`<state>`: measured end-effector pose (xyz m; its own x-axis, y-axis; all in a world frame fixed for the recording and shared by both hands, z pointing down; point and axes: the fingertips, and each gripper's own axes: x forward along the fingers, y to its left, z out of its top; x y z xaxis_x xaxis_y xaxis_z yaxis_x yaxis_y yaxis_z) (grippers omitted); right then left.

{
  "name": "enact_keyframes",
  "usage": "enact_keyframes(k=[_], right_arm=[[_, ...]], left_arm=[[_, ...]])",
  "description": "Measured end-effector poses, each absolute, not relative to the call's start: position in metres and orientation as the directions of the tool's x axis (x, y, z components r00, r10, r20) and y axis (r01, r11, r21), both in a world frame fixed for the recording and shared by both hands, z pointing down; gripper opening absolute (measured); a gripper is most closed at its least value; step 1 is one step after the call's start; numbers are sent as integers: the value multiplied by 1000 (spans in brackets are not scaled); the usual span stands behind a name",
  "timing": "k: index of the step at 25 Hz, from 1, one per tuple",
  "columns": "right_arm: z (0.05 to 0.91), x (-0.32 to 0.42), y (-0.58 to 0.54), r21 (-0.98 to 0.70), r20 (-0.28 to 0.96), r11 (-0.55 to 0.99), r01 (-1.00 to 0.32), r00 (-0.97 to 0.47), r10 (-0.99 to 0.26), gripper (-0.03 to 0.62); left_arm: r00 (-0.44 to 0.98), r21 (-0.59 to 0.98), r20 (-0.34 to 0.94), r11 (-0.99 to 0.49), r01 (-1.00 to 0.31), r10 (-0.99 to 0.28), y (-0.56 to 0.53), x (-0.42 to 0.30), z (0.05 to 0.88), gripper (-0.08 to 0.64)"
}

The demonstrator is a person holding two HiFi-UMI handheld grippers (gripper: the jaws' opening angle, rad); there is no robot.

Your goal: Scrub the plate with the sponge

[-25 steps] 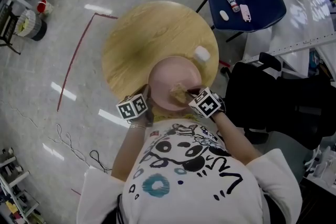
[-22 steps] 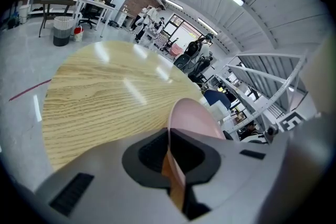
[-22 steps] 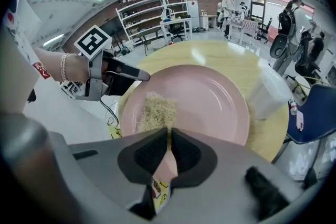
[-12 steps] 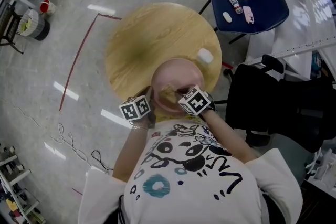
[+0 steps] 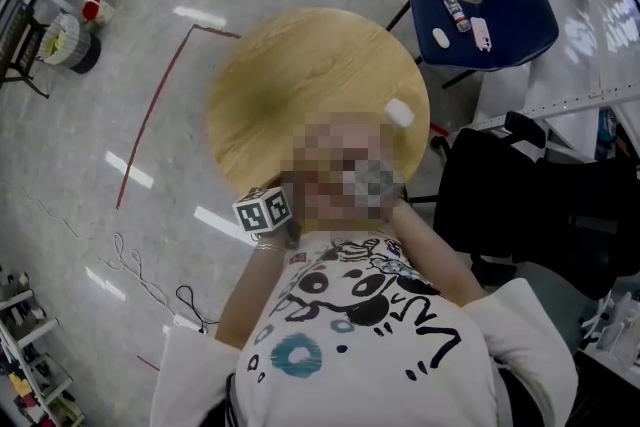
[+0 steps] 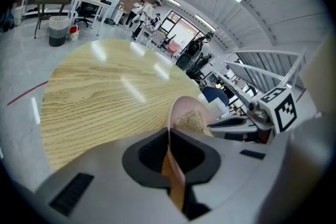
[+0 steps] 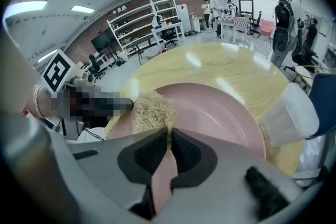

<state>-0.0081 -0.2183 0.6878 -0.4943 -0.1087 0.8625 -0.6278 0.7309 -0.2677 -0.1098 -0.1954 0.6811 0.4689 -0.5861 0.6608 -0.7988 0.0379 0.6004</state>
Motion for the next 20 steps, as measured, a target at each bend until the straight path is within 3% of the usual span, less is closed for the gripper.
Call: enact_keyframes(k=[20], right_arm=[[691,43,-251,-210,883,617,-759,-417,-213,41]], left_arm=[[470,597,664,34,-801,-582,-195,-113,681,26]])
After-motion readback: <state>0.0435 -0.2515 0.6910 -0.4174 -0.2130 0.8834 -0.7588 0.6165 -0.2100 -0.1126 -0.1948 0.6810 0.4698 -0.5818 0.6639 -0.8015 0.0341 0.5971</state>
